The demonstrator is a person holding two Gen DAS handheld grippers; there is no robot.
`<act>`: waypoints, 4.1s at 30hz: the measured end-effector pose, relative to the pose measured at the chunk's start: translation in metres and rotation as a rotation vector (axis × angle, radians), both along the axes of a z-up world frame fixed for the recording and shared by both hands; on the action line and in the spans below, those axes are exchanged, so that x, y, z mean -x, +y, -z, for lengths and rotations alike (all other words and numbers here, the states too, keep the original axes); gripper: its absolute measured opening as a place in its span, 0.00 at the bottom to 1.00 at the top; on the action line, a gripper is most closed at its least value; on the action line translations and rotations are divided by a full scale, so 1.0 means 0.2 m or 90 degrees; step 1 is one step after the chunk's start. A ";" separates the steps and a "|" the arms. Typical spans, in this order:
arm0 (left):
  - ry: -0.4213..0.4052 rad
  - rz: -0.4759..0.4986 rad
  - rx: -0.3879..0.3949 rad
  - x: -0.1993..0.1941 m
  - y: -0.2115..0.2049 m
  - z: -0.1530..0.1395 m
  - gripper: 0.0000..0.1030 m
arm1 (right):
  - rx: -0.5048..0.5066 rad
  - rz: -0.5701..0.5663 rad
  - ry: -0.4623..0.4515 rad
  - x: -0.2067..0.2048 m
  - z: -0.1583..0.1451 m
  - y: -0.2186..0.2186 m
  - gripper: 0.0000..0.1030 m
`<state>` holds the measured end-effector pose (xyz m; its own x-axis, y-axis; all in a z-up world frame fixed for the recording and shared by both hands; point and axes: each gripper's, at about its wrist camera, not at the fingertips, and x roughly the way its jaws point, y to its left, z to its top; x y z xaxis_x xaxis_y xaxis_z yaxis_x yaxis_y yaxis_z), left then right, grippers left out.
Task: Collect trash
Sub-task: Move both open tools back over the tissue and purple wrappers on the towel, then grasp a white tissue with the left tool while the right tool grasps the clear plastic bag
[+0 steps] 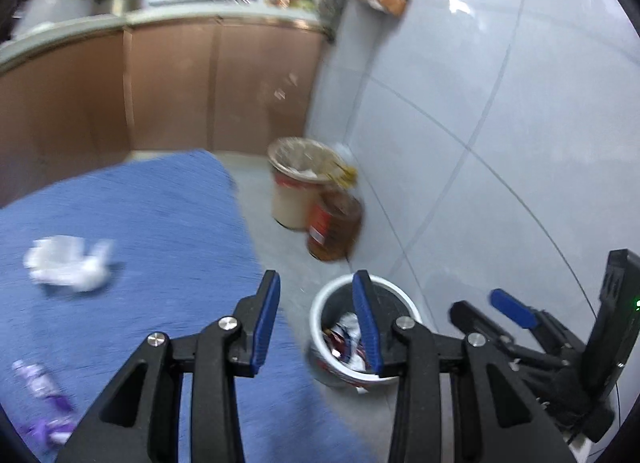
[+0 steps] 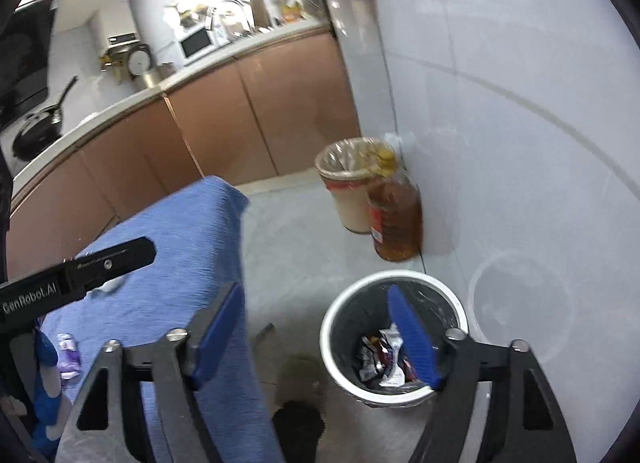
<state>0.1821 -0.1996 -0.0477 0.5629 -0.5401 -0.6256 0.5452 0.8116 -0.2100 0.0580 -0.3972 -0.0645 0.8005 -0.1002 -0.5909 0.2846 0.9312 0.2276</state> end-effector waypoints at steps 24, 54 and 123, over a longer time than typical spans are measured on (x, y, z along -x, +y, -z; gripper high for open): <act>-0.192 -0.276 0.027 0.65 0.85 -0.46 0.69 | 0.140 -0.126 -0.181 0.42 -0.54 0.74 1.00; -0.302 -0.332 0.021 1.01 0.97 -0.55 0.70 | 0.218 -0.091 -0.295 0.67 -0.62 0.81 1.00; 0.089 -0.140 -0.027 -0.74 1.26 0.22 0.77 | -0.028 -0.434 0.033 -0.90 0.07 1.05 0.84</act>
